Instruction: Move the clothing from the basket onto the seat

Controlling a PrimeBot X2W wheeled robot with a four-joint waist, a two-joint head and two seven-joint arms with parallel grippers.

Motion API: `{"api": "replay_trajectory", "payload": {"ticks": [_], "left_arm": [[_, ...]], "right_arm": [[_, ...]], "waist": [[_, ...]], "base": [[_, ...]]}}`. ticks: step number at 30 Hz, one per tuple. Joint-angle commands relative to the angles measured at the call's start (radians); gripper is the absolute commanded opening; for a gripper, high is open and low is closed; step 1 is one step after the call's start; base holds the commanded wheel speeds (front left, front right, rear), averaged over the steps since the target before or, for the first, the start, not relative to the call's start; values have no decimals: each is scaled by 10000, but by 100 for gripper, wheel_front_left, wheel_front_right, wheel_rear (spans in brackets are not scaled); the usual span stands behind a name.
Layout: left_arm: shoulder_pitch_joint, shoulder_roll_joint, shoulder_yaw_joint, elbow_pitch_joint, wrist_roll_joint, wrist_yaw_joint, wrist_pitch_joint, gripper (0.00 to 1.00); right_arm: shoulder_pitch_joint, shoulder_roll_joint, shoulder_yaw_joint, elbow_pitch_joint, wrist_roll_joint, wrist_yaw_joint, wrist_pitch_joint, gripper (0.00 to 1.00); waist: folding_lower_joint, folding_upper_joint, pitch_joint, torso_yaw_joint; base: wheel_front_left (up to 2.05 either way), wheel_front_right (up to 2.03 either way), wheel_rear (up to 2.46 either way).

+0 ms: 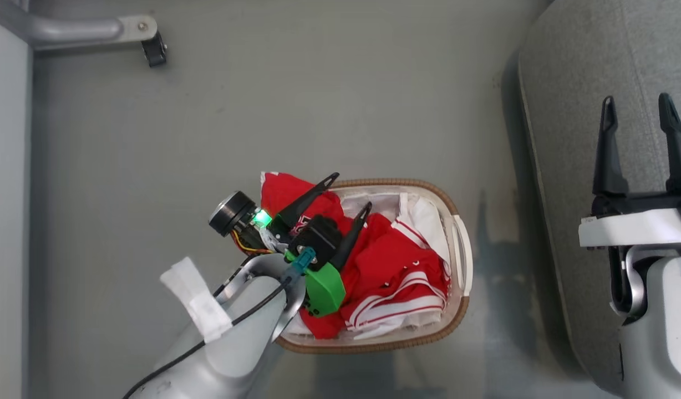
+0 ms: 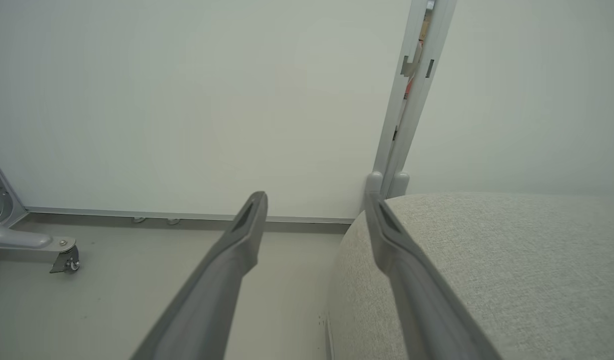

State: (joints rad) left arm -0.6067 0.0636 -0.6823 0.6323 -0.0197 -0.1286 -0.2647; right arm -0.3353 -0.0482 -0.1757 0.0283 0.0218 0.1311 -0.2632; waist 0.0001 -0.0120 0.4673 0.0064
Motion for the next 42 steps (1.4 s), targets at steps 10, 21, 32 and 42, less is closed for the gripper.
{"api": "replay_trajectory", "payload": {"ticks": [10,21,32,42], "left_arm": [[-1458,20,-3091,2745,-763,-30,3,100],[-2630,-47,-4404,4114,-1191,65,3,100],[-3290,-98,-4458,5308,-1177,915,4,100],[-3133,-120,-4325,4827,-1575,1031,7,0]], "right_arm": [[-919,-32,77,-357,702,-8,-25,100],[-1486,-33,413,-618,1325,-8,-25,100],[-1666,-32,541,-568,1635,-8,-25,100],[-1586,-33,625,-412,1587,-8,-25,100]], "waist": [[-1,120,2849,-1434],[-1,120,3972,-2125],[-1,120,4256,-2466],[-1,120,3873,-2281]], "base": [[0,0,0],[0,0,0],[0,0,0],[0,0,0]]}}
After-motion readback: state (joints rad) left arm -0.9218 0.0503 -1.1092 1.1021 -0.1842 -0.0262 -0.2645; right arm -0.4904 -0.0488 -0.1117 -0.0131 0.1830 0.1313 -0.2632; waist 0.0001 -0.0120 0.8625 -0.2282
